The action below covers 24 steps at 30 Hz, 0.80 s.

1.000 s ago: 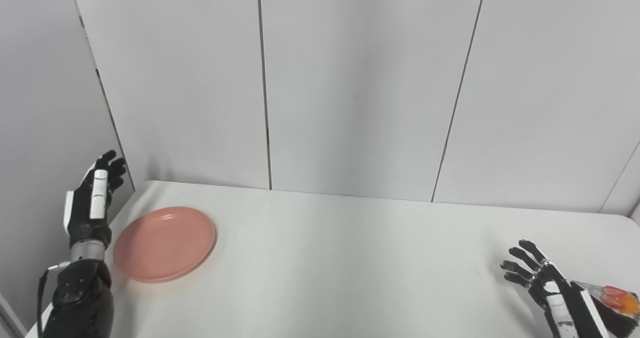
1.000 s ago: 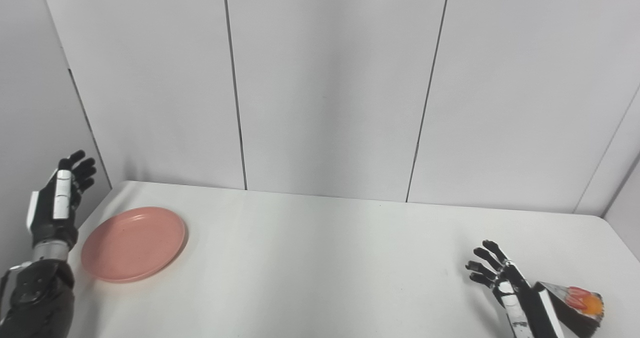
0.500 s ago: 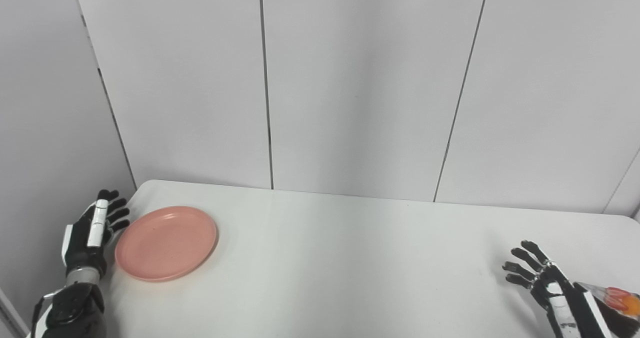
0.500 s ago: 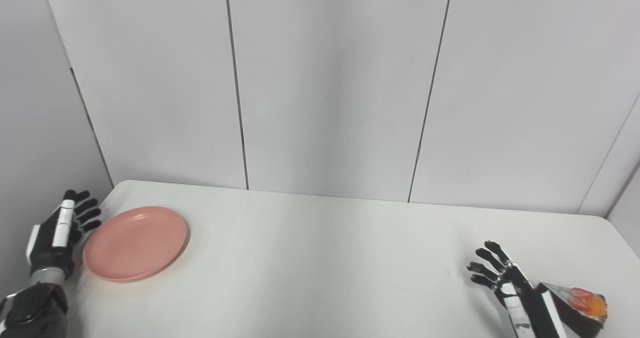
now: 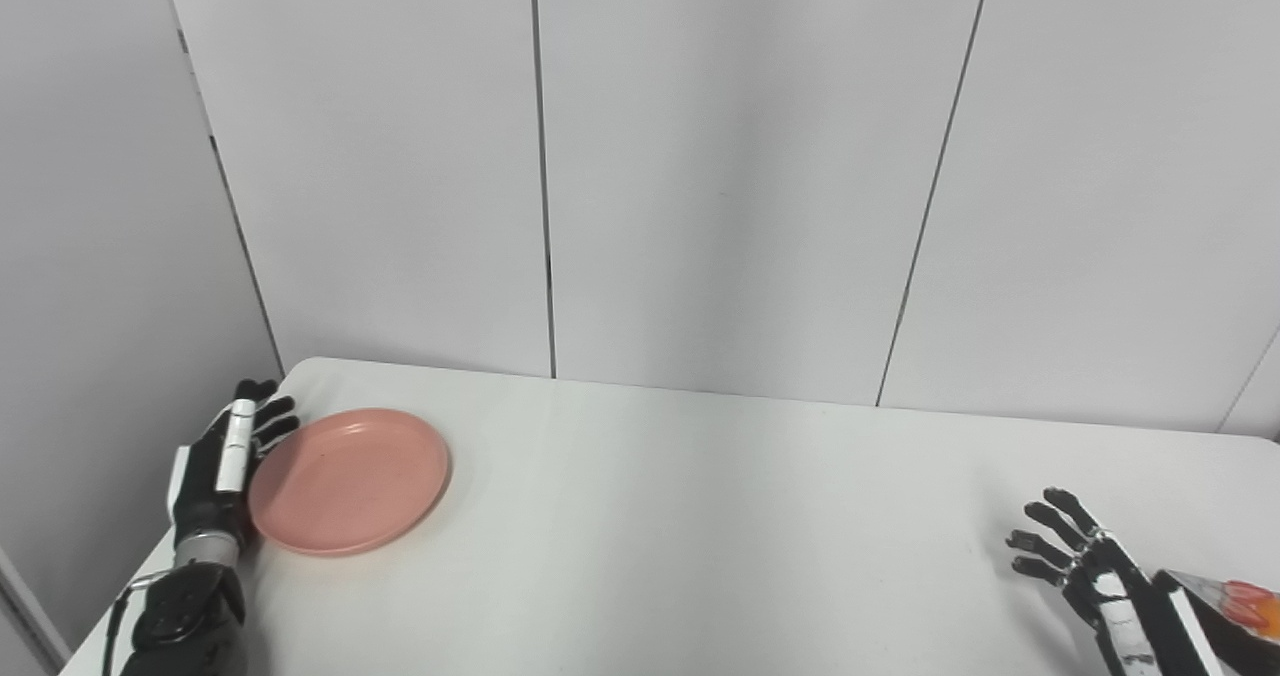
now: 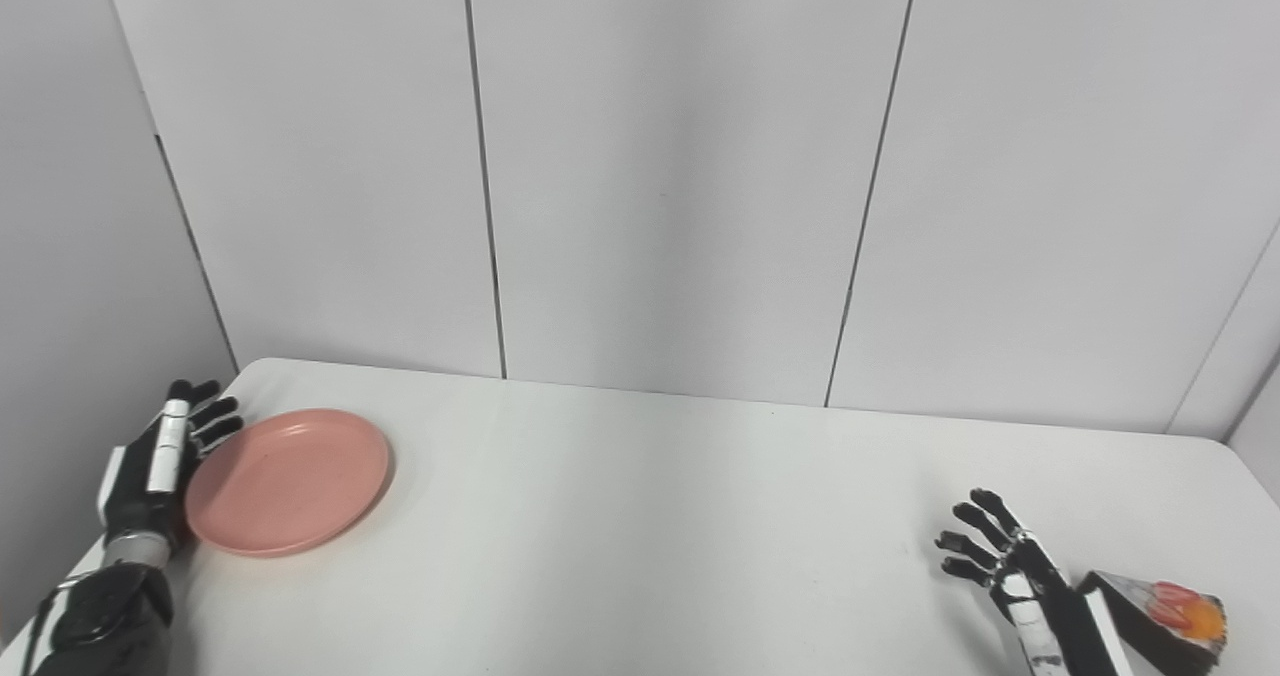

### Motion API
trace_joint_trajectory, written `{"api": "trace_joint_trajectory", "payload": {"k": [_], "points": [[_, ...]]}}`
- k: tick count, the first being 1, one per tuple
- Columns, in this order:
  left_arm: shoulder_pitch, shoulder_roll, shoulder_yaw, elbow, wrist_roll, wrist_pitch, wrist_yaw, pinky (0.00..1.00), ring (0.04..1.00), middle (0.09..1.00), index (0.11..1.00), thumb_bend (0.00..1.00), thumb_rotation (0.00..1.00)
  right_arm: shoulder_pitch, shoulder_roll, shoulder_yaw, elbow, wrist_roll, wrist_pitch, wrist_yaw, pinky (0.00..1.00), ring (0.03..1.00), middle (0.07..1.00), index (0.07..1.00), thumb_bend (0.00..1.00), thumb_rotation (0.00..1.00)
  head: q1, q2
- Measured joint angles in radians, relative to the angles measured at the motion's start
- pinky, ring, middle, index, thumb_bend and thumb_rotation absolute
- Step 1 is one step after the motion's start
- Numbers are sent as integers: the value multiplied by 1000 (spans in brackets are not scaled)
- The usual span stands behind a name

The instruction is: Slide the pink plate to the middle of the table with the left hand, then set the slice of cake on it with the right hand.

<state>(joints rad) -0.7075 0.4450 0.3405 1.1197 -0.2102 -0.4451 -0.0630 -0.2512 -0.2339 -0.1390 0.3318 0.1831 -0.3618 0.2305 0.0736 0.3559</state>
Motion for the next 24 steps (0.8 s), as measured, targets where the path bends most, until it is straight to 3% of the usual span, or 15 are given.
{"api": "trace_joint_trajectory", "payload": {"k": [3,11,18,20,24], "points": [[0,-17,-8,-17,9,-1,-24,635,709,726,718,789,866,3,2,2,-6,-7,6,-2,736,771,857,877,948,919,-2,0],[6,-85,-16,-82,-3,-1,-93,711,760,764,746,823,851,3,9,6,-12,-7,13,-14,733,769,852,870,944,904,-8,3],[10,-121,-64,-122,14,0,-74,743,780,780,786,809,904,4,12,6,-17,-7,28,-17,734,769,853,872,939,902,-12,6],[15,-135,-81,-139,21,0,-68,741,801,810,817,763,929,5,12,7,-19,-7,29,-17,736,770,854,876,932,905,-17,9],[15,-151,-114,-146,32,0,-84,743,808,813,811,768,894,6,14,10,-23,-8,30,-17,729,764,855,879,932,903,-23,14]]}}
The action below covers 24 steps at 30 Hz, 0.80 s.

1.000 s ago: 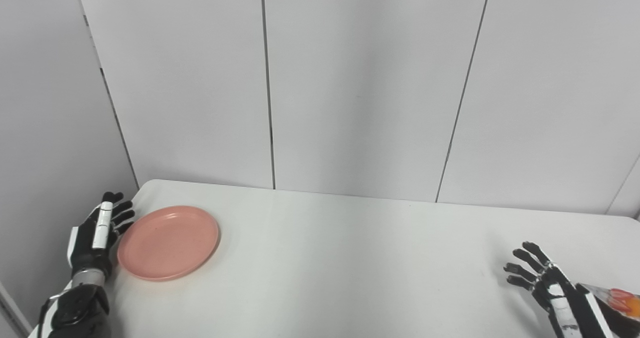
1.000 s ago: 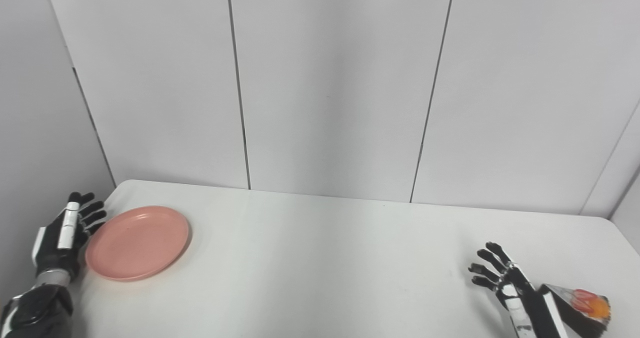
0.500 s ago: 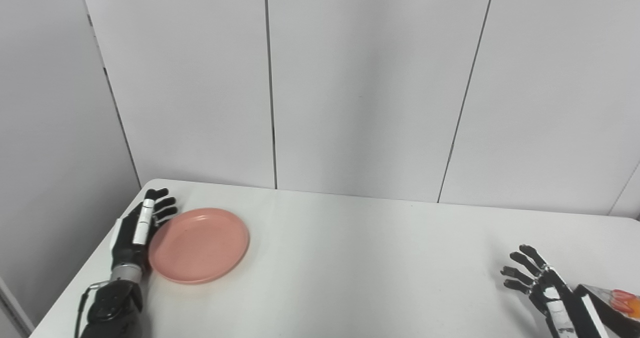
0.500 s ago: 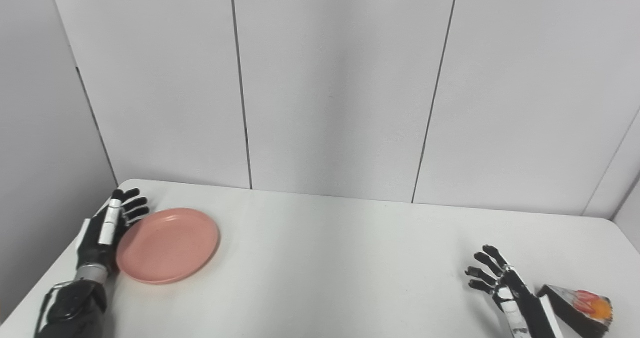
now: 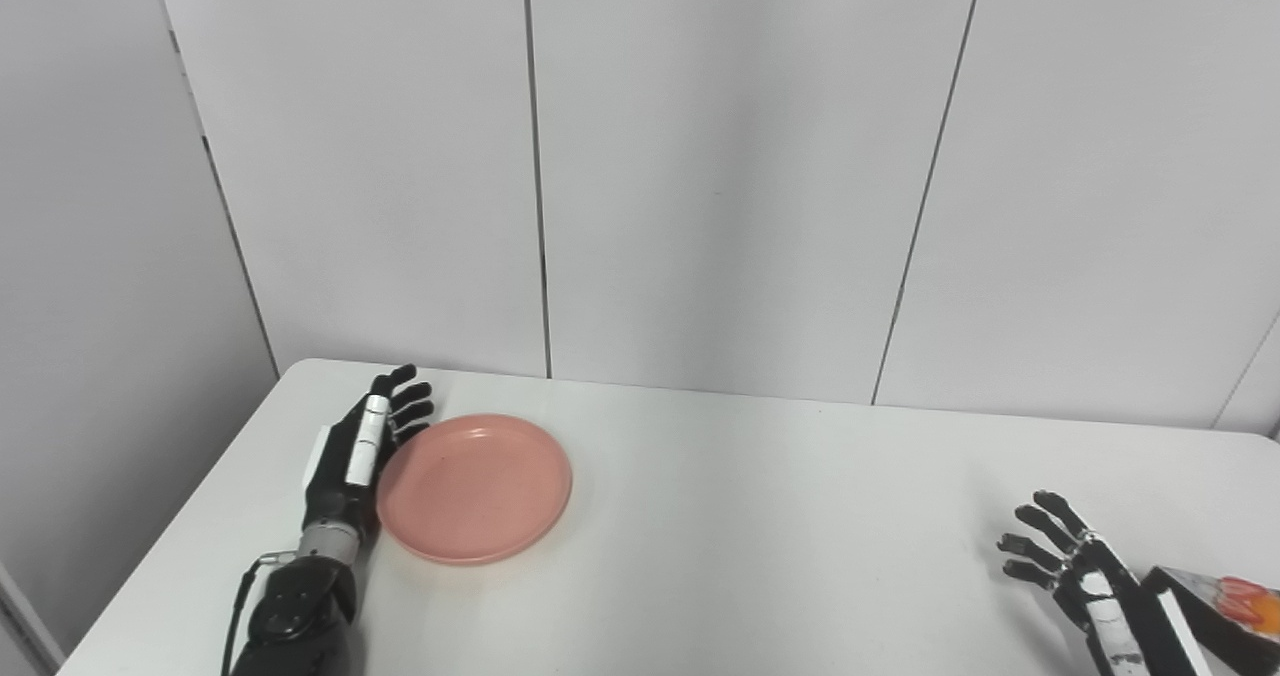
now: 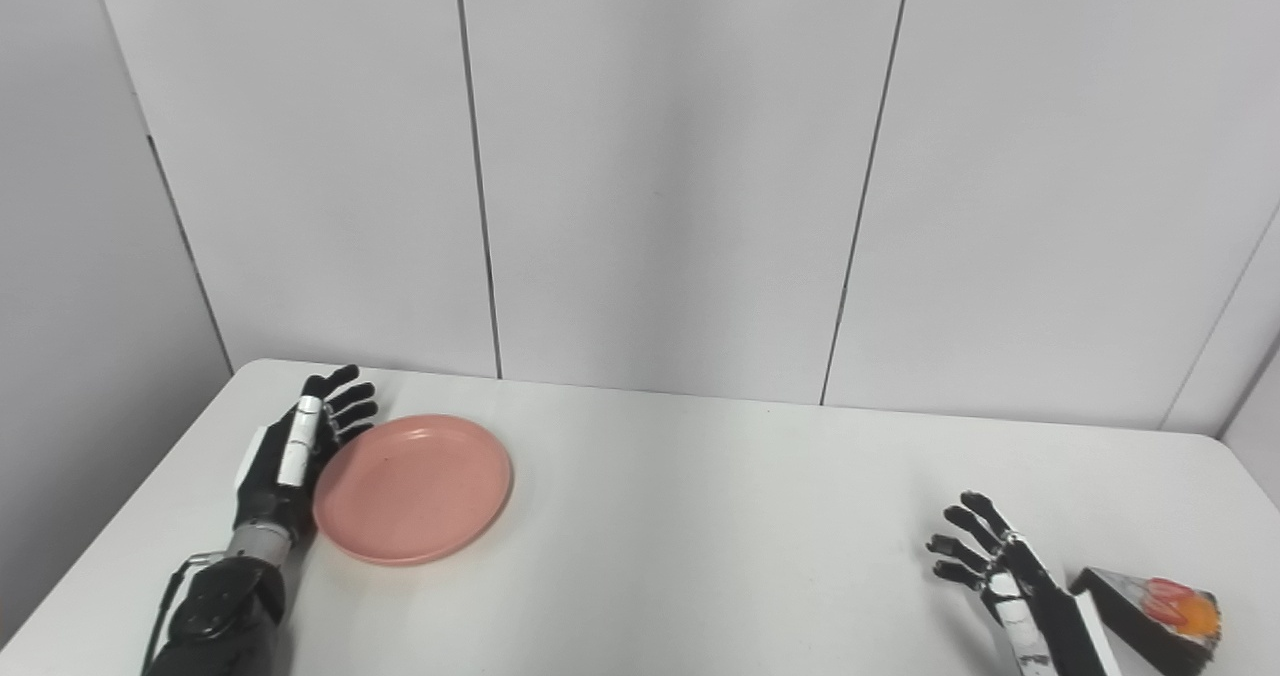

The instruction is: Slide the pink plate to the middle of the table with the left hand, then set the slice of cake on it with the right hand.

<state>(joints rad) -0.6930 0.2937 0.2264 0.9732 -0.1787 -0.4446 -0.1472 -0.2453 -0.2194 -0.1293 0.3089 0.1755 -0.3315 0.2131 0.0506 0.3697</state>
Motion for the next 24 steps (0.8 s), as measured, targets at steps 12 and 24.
{"api": "trace_joint_trajectory", "payload": {"k": [12,24], "points": [[70,-113,-94,-206,8,94,-6,774,818,819,819,746,885,8,17,14,-26,-16,27,-14,725,763,864,880,912,903,-25,3],[83,-176,-155,-256,67,146,21,780,805,815,807,779,905,39,39,40,-83,-62,61,-43,720,756,866,897,912,910,-92,26]]}}
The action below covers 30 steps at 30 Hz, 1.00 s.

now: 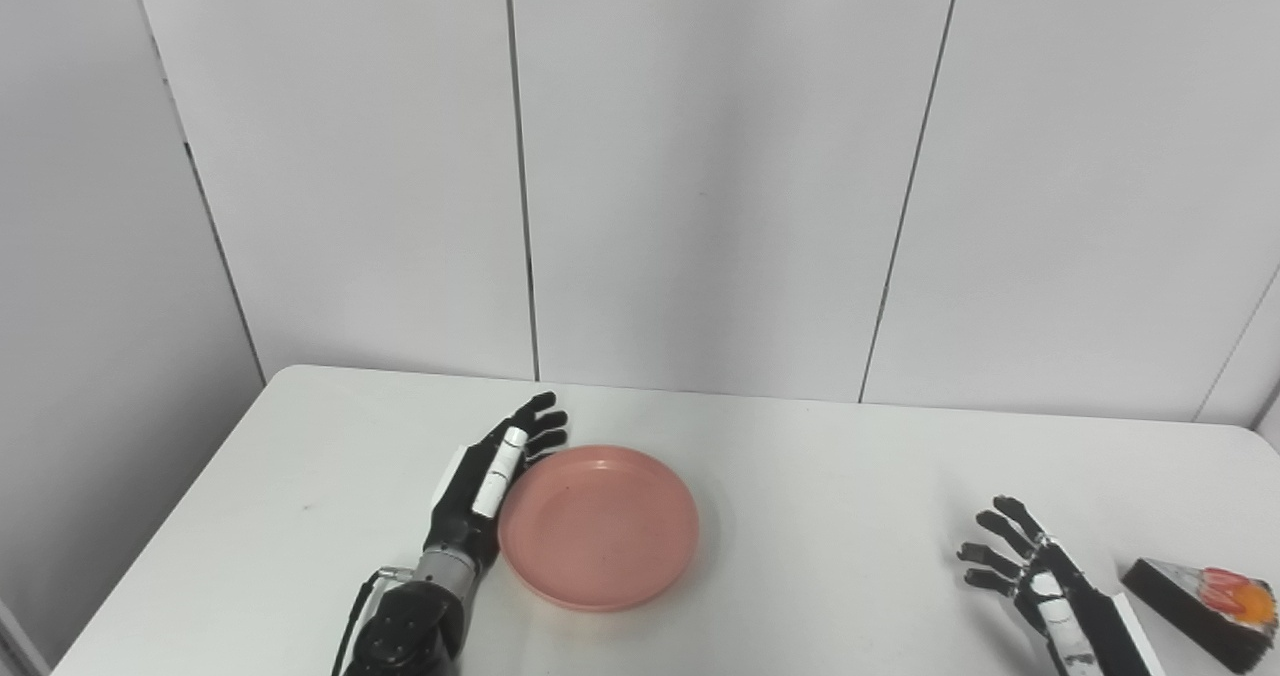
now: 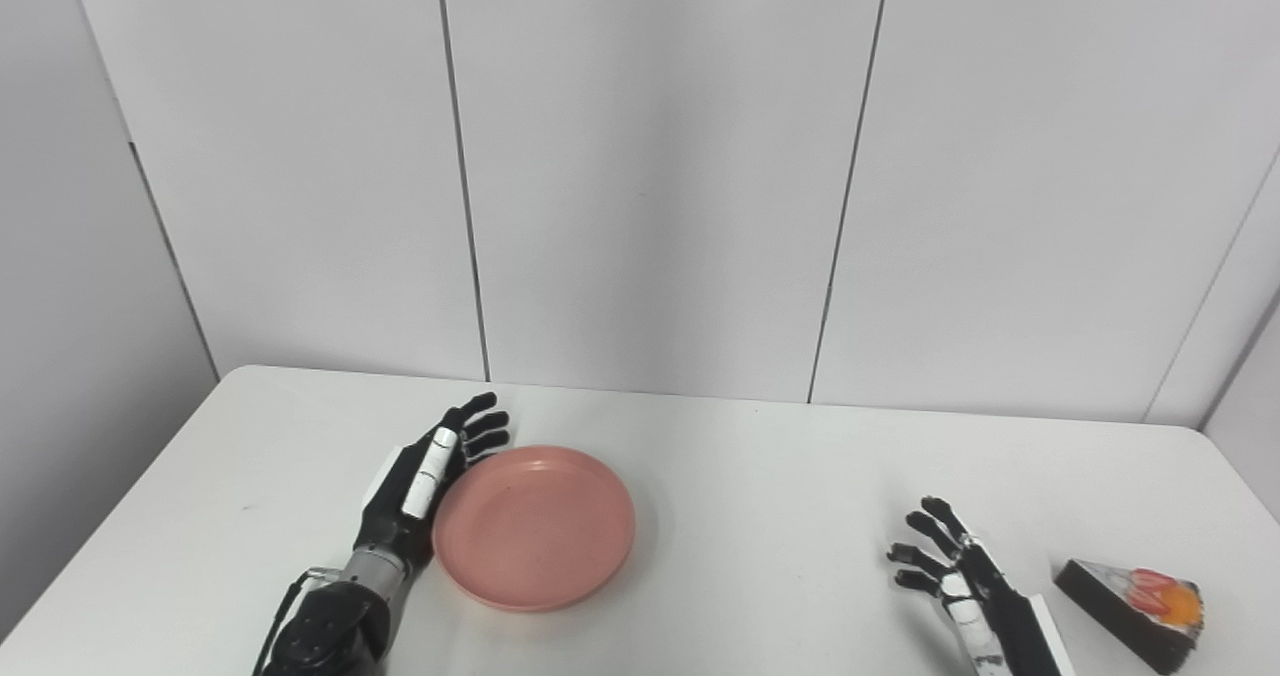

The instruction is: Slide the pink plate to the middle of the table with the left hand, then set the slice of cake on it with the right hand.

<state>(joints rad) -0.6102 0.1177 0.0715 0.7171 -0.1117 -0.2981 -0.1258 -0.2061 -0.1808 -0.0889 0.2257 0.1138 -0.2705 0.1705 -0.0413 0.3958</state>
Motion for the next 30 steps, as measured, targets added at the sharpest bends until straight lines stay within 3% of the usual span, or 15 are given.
{"api": "trace_joint_trajectory", "payload": {"k": [10,19,24,30], "points": [[1,-98,-27,-19,66,40,100,793,788,810,808,717,916,14,46,24,-42,-38,35,-23,725,768,880,909,902,930,-66,15],[-3,-110,-36,-12,85,41,145,822,775,795,804,739,893,20,86,58,-64,-90,59,-46,740,784,893,922,869,954,-118,23],[-3,-120,-42,-16,111,57,185,809,783,803,808,750,931,20,101,75,-71,-117,62,-67,745,789,895,925,863,966,-190,35],[-4,-118,-42,-33,105,86,174,810,795,807,803,757,912,17,128,89,-74,-141,73,-88,742,792,902,929,857,963,-224,43]]}}
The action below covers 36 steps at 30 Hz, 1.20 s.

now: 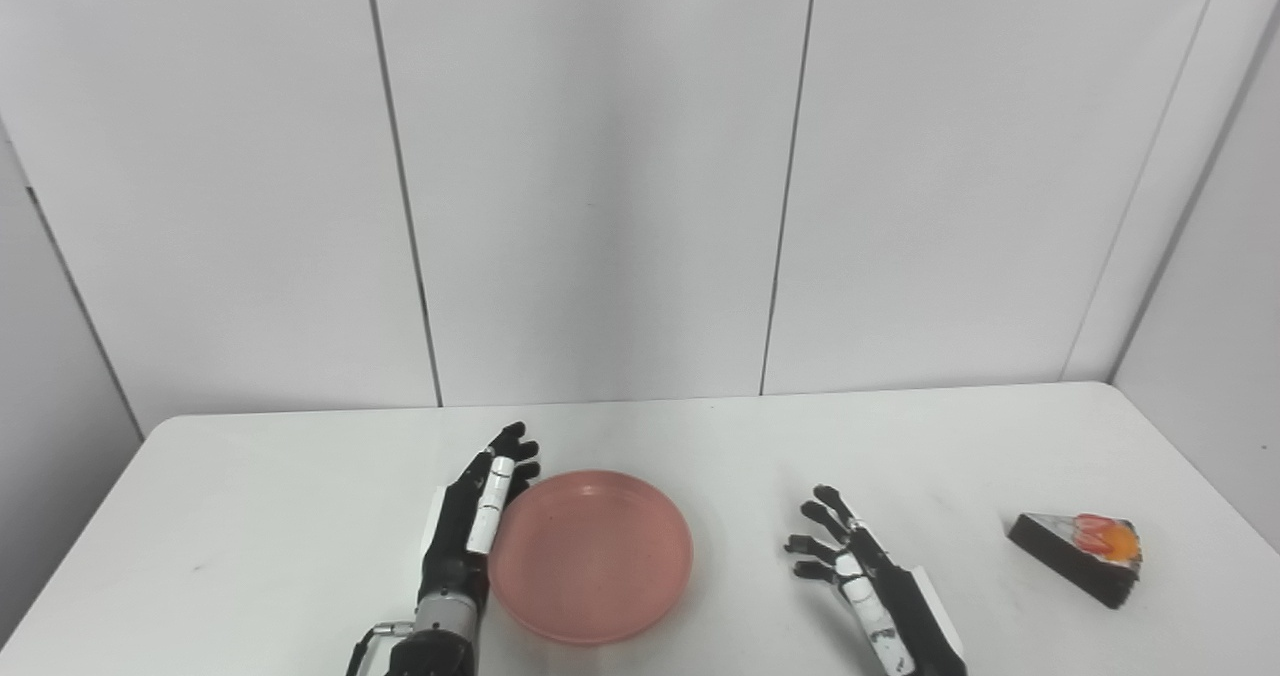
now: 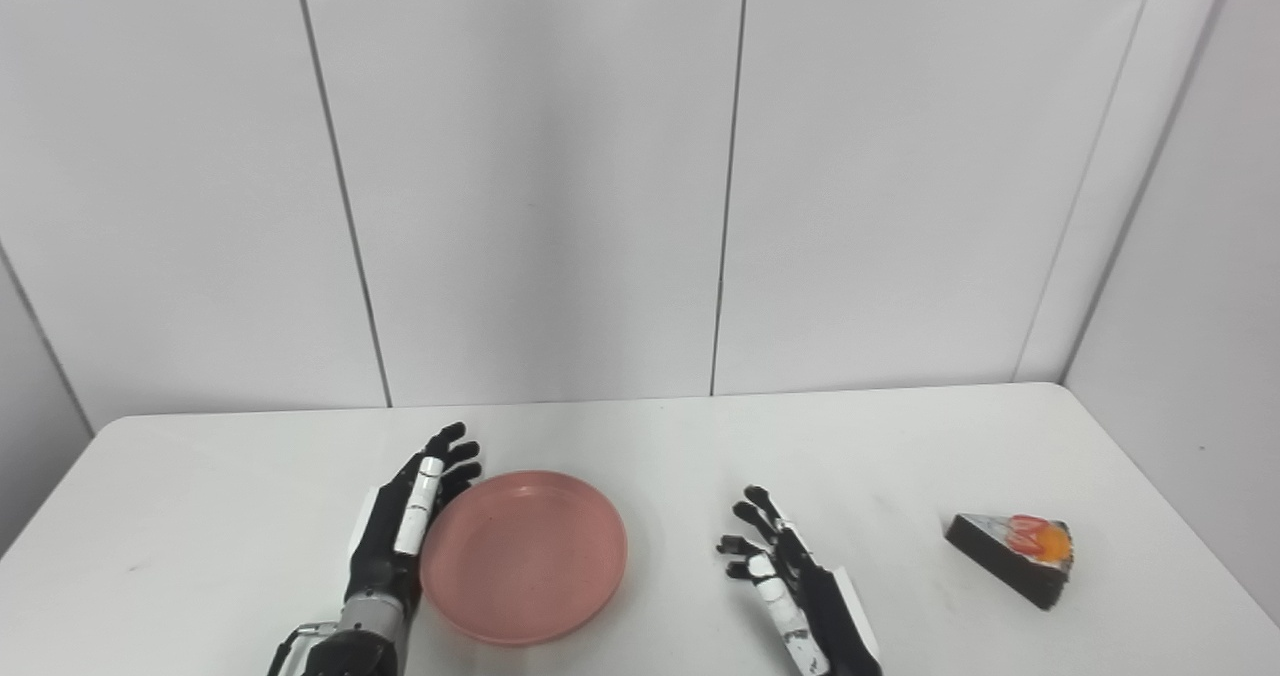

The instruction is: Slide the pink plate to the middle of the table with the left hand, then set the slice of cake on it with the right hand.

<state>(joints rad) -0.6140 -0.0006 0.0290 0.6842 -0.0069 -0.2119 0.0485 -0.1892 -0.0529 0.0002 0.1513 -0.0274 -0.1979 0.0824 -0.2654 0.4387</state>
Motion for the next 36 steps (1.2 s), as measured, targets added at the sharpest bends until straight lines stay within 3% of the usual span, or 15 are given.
{"api": "trace_joint_trajectory", "payload": {"k": [8,11,14,18,21,25,28,33,36], "points": [[1,7,8,-27,-33,46,-33,831,809,819,818,783,923,6,14,13,-19,-5,29,-11,735,785,900,931,851,951,-51,20],[2,15,11,-33,-44,49,-50,826,810,818,817,787,931,16,24,18,-34,-13,36,-23,726,777,892,923,844,939,-127,35],[8,19,13,-55,-54,69,-63,844,826,834,832,770,929,38,48,20,-63,-25,40,-48,704,757,880,912,814,933,-153,43],[21,19,12,-86,-60,88,-69,836,825,835,833,766,917,60,79,24,-101,-76,40,-94,669,729,845,894,758,912,-169,55],[23,18,11,-98,-60,98,-67,825,825,844,830,757,917,74,89,23,-123,-141,39,-143,609,678,736,823,761,881,-172,58],[25,19,7,-116,-60,113,-68,837,826,844,837,756,935,123,81,26,-209,-281,88,-179,556,649,746,810,737,857,-178,75],[26,19,5,-118,-60,116,-68,826,822,843,834,767,930,133,47,25,-301,-393,175,-173,567,680,781,811,768,895,-175,77],[26,20,2,-121,-60,123,-69,815,825,852,843,762,924,99,-91,14,-485,-570,319,-102,579,701,803,839,865,942,-172,77],[25,21,2,-127,-60,136,-69,820,827,856,861,757,925,91,-151,3,-545,-639,387,-42,573,693,804,851,862,800,-167,69]]}}
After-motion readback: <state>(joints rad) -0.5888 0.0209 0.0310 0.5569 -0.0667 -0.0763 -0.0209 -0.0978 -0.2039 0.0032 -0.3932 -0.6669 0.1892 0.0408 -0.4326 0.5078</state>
